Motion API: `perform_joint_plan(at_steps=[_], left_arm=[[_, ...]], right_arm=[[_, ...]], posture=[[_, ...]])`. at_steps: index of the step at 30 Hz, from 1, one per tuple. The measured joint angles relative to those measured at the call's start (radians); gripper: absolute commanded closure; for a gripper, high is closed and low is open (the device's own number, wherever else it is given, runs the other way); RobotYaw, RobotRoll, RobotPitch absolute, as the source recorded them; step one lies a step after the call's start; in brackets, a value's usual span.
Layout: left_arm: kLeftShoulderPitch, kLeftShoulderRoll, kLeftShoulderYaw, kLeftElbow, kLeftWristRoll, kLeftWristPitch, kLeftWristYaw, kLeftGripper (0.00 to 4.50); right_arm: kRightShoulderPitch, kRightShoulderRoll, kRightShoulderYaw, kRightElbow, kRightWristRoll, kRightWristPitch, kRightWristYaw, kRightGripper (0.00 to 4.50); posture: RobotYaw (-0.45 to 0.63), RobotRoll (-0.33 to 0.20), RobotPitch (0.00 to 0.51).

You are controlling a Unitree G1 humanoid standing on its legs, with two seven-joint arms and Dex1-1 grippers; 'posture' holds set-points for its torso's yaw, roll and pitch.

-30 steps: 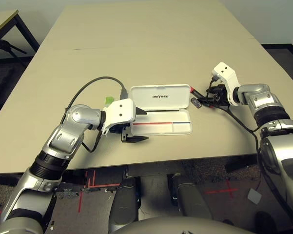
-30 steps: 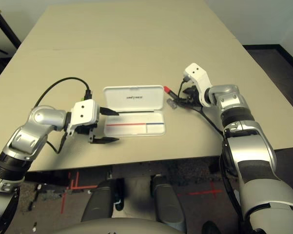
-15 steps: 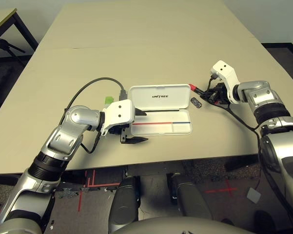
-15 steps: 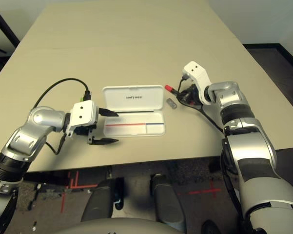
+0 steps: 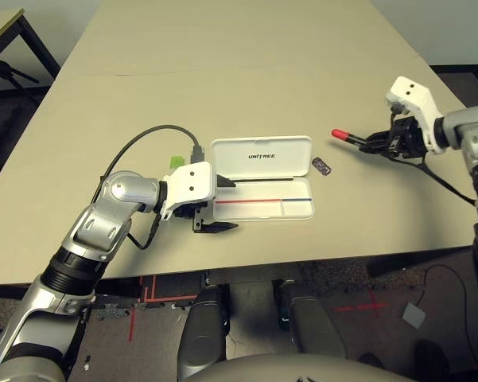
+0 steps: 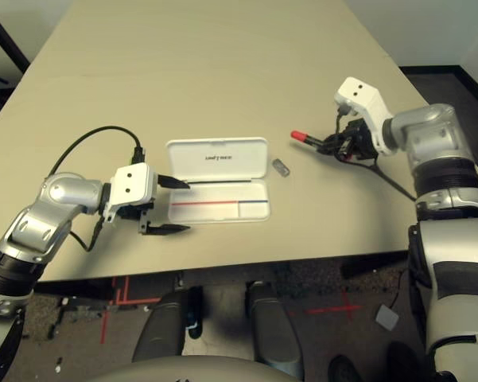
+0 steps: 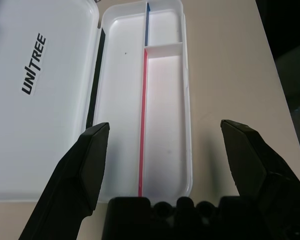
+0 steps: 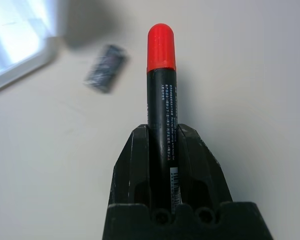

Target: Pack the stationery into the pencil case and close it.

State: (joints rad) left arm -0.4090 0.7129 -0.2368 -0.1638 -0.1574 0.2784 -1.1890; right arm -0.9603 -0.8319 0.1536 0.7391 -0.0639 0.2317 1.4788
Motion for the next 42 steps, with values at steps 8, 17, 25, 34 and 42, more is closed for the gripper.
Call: perform_joint_plan(at_steps=[8, 17, 25, 34, 42], left_arm=[[-0.001, 0.008, 0.015, 0.015, -0.001, -0.002, 0.001, 0.00], [0.014, 0.031, 0.046, 0.012, -0.008, 0.000, 0.006, 0.00], [0.045, 0.054, 0.071, -0.020, -0.019, 0.019, 0.015, 0.00], [0.092, 0.103, 0.144, -0.024, -0.038, 0.036, 0.027, 0.00], [0.118, 0.116, 0.156, -0.033, -0.041, 0.055, 0.051, 0.00]], right_arm=[[0.076, -0.138, 0.182, -0.283, 0.205, 0.042, 0.128, 3.95], [0.069, 0.043, 0.233, -0.413, 0.207, 0.085, 0.093, 3.95], [0.058, 0.221, 0.259, -0.423, 0.100, 0.108, -0.060, 3.95], [0.060, 0.312, 0.271, -0.442, 0.061, 0.131, -0.122, 3.95], [0.073, 0.350, 0.297, -0.462, 0.043, 0.142, -0.150, 3.95]], posture=[[0.08, 0.000, 0.149], [0.11, 0.000, 0.148], [0.14, 0.000, 0.143], [0.16, 0.000, 0.142], [0.16, 0.000, 0.145]])
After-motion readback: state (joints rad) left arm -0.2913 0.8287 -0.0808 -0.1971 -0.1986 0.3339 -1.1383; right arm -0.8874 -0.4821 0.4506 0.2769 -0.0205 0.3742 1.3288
